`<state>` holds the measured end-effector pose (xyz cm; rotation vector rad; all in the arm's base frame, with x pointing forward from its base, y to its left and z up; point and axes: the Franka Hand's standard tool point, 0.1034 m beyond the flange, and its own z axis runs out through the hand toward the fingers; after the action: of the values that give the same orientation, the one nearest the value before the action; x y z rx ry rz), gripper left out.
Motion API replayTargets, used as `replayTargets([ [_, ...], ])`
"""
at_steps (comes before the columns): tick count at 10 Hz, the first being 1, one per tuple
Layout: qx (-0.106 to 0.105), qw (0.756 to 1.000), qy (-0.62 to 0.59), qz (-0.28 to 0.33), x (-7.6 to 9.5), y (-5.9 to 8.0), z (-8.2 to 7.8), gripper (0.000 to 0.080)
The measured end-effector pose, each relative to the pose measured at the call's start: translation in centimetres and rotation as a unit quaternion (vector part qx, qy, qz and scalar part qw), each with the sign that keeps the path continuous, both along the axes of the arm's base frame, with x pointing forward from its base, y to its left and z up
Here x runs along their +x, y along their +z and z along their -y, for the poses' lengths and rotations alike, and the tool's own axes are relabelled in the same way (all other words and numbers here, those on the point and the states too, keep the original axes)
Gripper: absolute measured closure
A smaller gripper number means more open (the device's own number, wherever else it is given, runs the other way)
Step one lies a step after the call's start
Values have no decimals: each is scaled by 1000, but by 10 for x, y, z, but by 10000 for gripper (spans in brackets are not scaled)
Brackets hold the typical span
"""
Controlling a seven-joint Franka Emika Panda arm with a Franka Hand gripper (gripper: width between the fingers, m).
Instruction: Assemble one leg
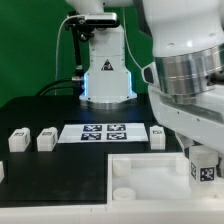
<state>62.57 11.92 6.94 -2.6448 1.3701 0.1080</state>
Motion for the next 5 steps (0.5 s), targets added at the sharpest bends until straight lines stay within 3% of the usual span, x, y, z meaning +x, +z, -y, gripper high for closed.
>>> replayTargets([
  [4,-5,982,187,33,0,0,3,150],
  [5,-19,968,246,40,0,1,4,150],
])
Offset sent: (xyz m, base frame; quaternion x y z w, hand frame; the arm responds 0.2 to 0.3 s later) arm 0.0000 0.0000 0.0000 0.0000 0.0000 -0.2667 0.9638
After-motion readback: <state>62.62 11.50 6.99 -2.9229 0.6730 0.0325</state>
